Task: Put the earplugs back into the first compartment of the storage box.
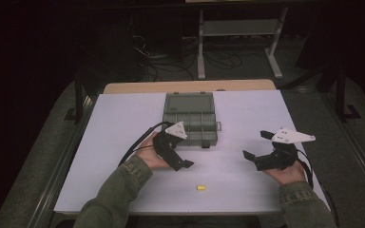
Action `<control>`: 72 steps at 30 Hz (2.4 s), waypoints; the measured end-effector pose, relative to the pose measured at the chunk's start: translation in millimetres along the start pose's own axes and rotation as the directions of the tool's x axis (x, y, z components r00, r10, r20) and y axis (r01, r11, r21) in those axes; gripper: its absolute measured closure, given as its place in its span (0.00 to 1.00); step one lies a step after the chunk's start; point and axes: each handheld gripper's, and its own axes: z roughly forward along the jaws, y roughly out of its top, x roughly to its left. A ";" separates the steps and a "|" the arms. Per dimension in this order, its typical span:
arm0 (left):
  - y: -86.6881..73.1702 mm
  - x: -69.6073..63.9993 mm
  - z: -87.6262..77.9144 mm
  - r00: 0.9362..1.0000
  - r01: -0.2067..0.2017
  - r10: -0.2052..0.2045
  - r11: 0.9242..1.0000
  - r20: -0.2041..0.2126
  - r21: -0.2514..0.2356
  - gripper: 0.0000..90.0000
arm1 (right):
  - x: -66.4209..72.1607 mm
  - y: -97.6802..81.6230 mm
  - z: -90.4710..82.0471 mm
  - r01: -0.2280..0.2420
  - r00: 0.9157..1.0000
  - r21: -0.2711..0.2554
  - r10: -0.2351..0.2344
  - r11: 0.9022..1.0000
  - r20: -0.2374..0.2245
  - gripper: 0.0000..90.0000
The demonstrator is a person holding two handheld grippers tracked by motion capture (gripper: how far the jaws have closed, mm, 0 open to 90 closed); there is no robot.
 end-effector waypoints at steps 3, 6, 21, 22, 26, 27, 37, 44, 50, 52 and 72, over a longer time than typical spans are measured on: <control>-1.3 -6.2 4.6 1.000 -0.010 0.010 1.000 0.012 0.015 0.00 | 0.1 0.0 0.1 0.000 1.000 0.001 0.000 1.000 0.000 0.00; -3.4 -10.7 10.1 1.000 -0.015 0.014 0.999 0.020 0.028 0.00 | 0.1 0.2 0.0 0.002 1.000 0.000 -0.002 1.000 0.001 0.00; -5.1 -31.6 28.4 0.992 -0.059 0.048 0.995 0.120 0.083 0.13 | 0.4 0.1 -0.1 0.006 1.000 0.003 -0.006 1.000 0.001 0.00; -5.1 -32.6 29.5 0.990 -0.063 0.051 0.994 0.129 0.090 0.15 | 0.6 0.1 -0.1 0.006 1.000 0.004 -0.006 1.000 0.001 0.00; -5.6 -36.2 34.7 0.987 -0.077 0.060 0.991 0.149 0.113 0.17 | 0.6 0.1 -0.1 0.006 1.000 0.004 -0.006 1.000 0.002 0.00; -5.7 -36.7 35.5 0.987 -0.078 0.060 0.990 0.149 0.117 0.17 | 0.4 0.1 0.0 0.007 1.000 0.002 -0.007 1.000 0.001 0.00; -8.0 -45.3 44.7 0.980 -0.115 0.086 0.981 0.181 0.154 0.32 | 1.1 0.1 0.0 0.010 1.000 0.004 -0.010 1.000 -0.001 0.00; -7.2 -52.2 49.1 0.976 -0.159 0.128 0.973 0.178 0.170 0.42 | 1.8 0.0 0.9 0.015 1.000 0.008 -0.015 1.000 -0.003 0.00; -6.9 -57.7 53.9 0.969 -0.194 0.159 0.964 0.190 0.183 0.53 | 1.7 0.0 0.7 0.014 1.000 0.009 -0.014 1.000 -0.001 0.00; -6.3 -58.6 53.4 0.967 -0.210 0.177 0.961 0.183 0.181 0.60 | 1.8 0.0 0.8 0.016 1.000 0.009 -0.016 1.000 -0.001 0.00; -1.8 -50.2 35.7 0.968 -0.198 0.169 0.969 0.188 0.148 0.90 | 1.8 0.0 1.0 0.016 1.000 0.010 -0.016 1.000 -0.001 0.00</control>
